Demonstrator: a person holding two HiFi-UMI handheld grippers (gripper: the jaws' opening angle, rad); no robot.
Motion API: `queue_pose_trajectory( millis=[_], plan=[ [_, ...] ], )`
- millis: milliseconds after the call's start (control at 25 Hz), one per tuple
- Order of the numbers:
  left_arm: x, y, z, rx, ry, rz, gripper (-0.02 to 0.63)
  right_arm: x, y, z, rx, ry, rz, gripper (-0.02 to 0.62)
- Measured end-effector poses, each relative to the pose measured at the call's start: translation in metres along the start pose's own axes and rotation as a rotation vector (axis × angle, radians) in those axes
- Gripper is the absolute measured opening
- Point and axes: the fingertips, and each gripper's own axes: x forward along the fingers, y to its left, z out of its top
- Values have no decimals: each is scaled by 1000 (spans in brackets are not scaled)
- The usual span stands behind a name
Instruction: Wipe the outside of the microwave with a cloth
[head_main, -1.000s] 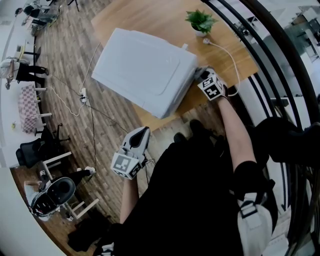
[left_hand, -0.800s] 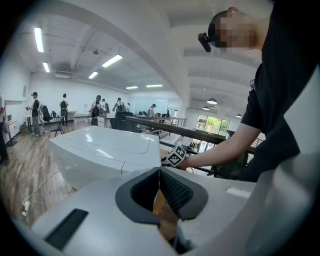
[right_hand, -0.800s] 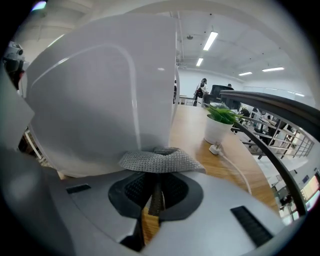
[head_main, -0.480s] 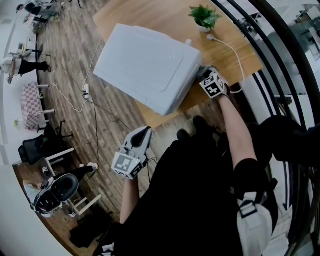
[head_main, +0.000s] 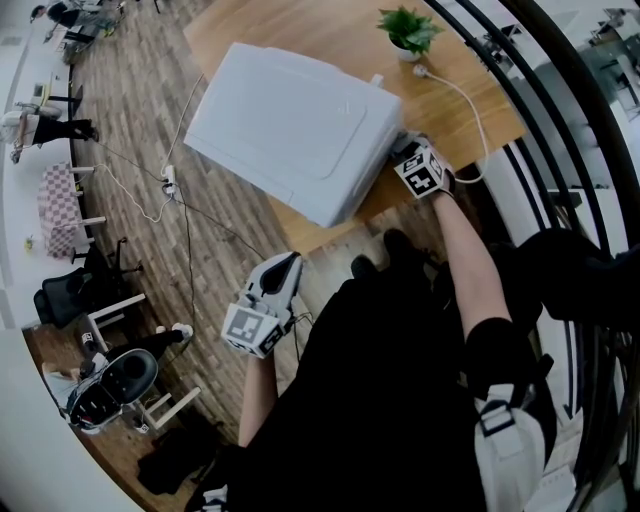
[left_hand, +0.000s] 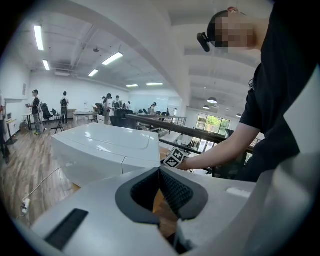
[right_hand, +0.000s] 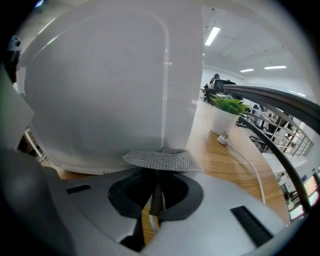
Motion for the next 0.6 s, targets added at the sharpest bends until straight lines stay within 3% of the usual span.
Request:
queue_pose_trajectory(
  millis=[600],
  plan=[
    [-1, 2, 2, 2, 3, -1, 3, -1, 32, -10, 9, 19, 36, 17]
  ],
)
